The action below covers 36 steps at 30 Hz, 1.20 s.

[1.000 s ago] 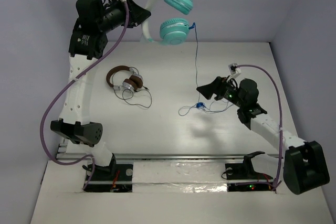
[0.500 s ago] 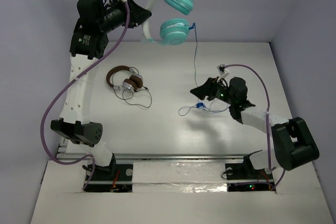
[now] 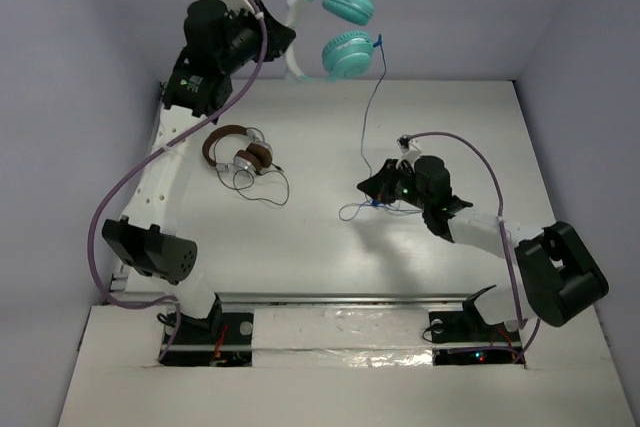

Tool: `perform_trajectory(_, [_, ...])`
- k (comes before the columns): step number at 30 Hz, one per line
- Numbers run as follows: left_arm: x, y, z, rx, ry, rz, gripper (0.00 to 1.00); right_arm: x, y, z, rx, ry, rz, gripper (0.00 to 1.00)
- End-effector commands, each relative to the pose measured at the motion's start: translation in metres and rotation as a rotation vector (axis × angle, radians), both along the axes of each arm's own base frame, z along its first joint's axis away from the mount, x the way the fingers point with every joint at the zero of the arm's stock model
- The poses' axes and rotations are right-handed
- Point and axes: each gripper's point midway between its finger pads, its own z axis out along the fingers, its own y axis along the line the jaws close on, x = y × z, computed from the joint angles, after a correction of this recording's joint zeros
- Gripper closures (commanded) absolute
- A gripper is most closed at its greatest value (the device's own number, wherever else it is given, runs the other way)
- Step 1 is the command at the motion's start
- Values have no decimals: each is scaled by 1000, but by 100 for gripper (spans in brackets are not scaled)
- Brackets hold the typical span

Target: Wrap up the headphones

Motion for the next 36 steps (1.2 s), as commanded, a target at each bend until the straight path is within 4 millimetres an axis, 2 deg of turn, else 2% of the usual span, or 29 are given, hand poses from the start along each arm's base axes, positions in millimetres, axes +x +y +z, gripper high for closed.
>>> perform_trajectory(1, [35, 23, -22, -30, -12, 241, 100, 3, -4, 12, -74, 12, -104, 100])
perform_trajectory(2, [45, 25, -62, -3, 60, 268, 100, 1, -4, 13, -96, 14, -109, 100])
perform_trajectory(3, [50, 26, -81, -6, 94, 288, 100, -1, -7, 18, -132, 24, -133, 100])
perform_trajectory(4, [56, 29, -89, -17, 84, 316, 100, -5, -5, 20, -152, 28, -129, 100])
perform_trajectory(5, [58, 30, -121, -2, 135, 329, 100, -11, 0, 22, -177, 24, -106, 100])
perform_trajectory(6, [57, 30, -131, -7, 150, 330, 100, -17, -3, 13, -232, 60, -107, 100])
perform_trajectory(7, [57, 24, -131, -46, 133, 322, 100, -16, 2, 24, -246, 45, -100, 100])
perform_trajectory(8, [53, 23, -147, -50, 157, 315, 100, -20, 3, 22, -293, 46, -85, 100])
perform_trajectory(9, [51, 18, -151, -57, 159, 304, 100, -29, 4, 14, -363, 72, -76, 100])
perform_trajectory(10, [48, 9, -156, -46, 155, 303, 100, -26, 9, 24, -381, 57, -75, 100])
perform_trajectory(11, [46, 7, -170, -18, 170, 318, 100, -27, 11, 27, -416, 42, -64, 100])
perform_trajectory(12, [44, 3, -176, 6, 174, 322, 100, -38, 14, 26, -462, 48, -37, 100])
perform_trajectory(13, [44, 0, -187, 33, 183, 333, 100, -42, 18, 32, -478, 35, -11, 100])
perform_trajectory(14, [39, -11, -205, 80, 203, 313, 100, -41, 26, 56, -475, -15, 12, 100])
perform_trajectory(15, [37, -14, -216, 105, 216, 308, 100, -50, 24, 58, -517, -6, 38, 100])
perform_trajectory(16, [35, -21, -221, 108, 210, 281, 100, -56, 29, 68, -527, -26, 63, 100])
perform_trajectory(17, [29, -25, -242, 130, 238, 264, 100, -56, 31, 89, -530, -73, 75, 100])
perform_trajectory(18, [22, -33, -251, 136, 244, 236, 100, -60, 24, 91, -568, -63, 81, 100])
perform_trajectory(19, [18, -44, -250, 119, 209, 186, 100, -61, 22, 97, -574, -72, 86, 100])
perform_trajectory(20, [11, -47, -266, 140, 218, 166, 100, -61, 20, 104, -588, -95, 94, 100])
perform_trajectory(21, [9, -49, -269, 161, 212, 156, 100, -60, 18, 115, -587, -114, 91, 100])
perform_trajectory(24, [-4, -57, -282, 201, 208, 112, 100, -53, -4, 119, -685, -120, 17, 100])
perform_trajectory(28, [-29, -69, -296, 212, 224, -4, 100, -50, -15, 125, -720, -145, -17, 100])
perform_trajectory(32, [-50, -79, -289, 237, 234, -69, 100, -48, -20, 117, -751, -127, -40, 100])
perform_trajectory(34, [-57, -75, -290, 272, 259, -63, 100, -46, -29, 113, -788, -115, -76, 100])
perform_trajectory(35, [-59, -76, -277, 276, 246, -59, 100, -45, -30, 114, -790, -111, -86, 100])
perform_trajectory(36, [-60, -73, -273, 288, 248, -50, 100, -46, -33, 115, -792, -109, -95, 100])
